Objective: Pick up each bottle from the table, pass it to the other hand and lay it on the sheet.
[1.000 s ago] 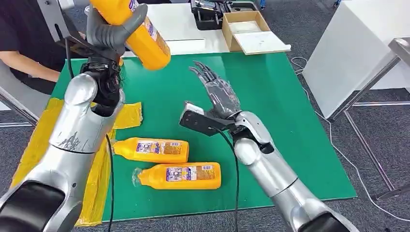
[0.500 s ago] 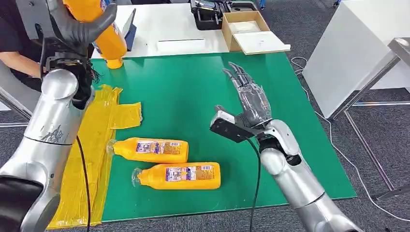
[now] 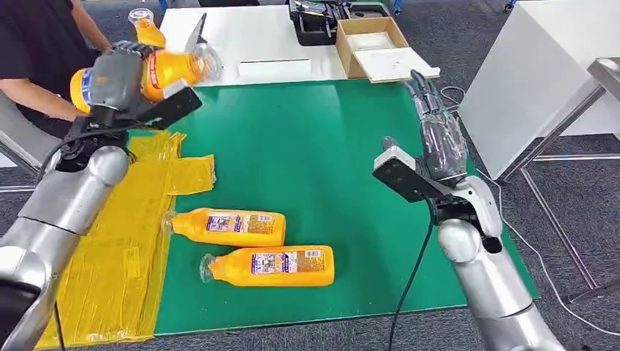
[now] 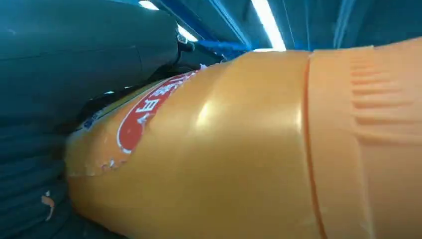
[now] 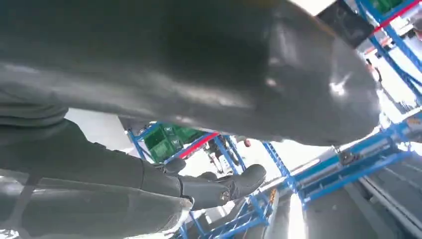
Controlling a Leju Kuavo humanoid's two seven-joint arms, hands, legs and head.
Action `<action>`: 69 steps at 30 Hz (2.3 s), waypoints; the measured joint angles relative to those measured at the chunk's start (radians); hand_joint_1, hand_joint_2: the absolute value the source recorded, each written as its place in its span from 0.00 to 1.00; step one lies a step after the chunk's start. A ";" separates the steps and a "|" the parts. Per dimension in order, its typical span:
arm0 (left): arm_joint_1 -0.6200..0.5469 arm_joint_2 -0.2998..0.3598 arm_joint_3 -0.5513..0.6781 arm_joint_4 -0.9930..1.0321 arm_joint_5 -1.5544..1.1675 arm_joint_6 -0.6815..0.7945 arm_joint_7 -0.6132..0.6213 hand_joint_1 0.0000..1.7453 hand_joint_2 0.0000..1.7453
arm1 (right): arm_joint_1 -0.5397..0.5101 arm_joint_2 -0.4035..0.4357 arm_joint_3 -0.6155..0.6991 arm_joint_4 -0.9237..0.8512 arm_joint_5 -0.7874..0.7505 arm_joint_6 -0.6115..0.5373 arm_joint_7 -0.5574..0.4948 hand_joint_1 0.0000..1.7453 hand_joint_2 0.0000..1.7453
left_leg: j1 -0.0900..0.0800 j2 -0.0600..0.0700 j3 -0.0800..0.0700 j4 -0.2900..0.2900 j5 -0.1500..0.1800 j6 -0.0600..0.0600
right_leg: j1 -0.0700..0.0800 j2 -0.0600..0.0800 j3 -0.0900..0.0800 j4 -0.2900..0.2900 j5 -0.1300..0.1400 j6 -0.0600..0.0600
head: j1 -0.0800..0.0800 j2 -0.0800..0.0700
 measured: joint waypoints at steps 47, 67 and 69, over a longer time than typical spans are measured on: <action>0.139 0.013 -0.035 0.489 -0.126 -0.030 -0.018 0.00 0.00 | 0.076 -0.007 -0.006 -0.052 -0.100 0.094 -0.031 0.00 0.00 | 0.000 -0.001 0.000 0.000 0.000 0.000 | 0.000 0.000 0.000 0.000 0.000 0.000 | 0.000 0.000; 0.166 0.011 0.047 0.499 -0.034 0.035 -0.098 0.00 0.00 | 0.050 0.002 0.032 -0.009 -0.103 0.098 -0.031 0.00 0.00 | 0.000 0.000 0.000 0.000 0.000 0.000 | 0.000 0.000 0.000 0.000 0.000 0.000 | 0.000 0.000; 0.171 0.007 0.080 0.487 0.032 0.034 -0.130 0.00 0.00 | 0.046 0.003 0.037 -0.001 -0.103 0.098 -0.031 0.00 0.00 | 0.000 0.000 0.000 0.000 0.000 0.000 | 0.000 0.000 0.000 0.000 0.000 0.000 | 0.000 0.000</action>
